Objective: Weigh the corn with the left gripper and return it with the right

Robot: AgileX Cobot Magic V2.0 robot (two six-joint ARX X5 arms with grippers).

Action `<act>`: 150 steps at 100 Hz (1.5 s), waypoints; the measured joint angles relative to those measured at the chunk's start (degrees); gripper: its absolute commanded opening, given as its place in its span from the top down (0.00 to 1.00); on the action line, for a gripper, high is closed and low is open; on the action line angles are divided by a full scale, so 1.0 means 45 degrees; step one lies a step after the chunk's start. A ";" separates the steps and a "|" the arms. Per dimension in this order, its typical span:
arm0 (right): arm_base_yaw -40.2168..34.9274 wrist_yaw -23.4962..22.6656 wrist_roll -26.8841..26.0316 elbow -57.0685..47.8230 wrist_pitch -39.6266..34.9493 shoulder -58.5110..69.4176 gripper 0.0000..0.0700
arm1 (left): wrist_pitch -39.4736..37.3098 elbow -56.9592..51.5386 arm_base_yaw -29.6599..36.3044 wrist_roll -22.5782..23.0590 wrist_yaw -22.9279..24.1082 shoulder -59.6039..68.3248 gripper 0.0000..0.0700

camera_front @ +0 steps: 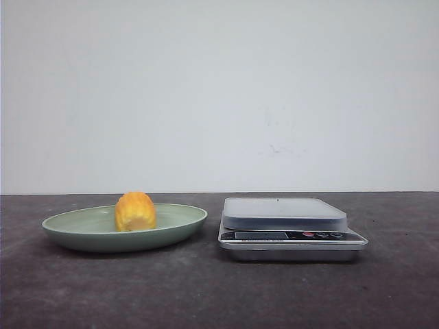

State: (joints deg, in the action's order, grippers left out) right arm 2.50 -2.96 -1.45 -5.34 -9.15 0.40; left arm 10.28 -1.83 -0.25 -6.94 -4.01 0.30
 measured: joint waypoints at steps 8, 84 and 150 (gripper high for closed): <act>-0.0024 -0.0005 0.0000 0.0500 0.0044 0.0000 0.99 | 0.0000 0.0000 0.0000 0.0000 -0.0005 0.0000 0.98; -0.0044 -0.0005 0.0005 0.0996 -0.0102 -0.0005 0.99 | 0.0000 0.0000 0.0000 -0.0005 0.0000 0.0000 0.98; -0.0044 -0.0005 0.0005 0.0996 -0.0102 -0.0005 0.99 | 0.0000 0.0000 0.0000 0.0000 0.0000 0.0000 0.98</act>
State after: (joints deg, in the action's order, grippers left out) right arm 2.31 -2.98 -1.43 -0.86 -9.61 0.38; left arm 10.28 -1.83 -0.25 -6.94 -4.01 0.30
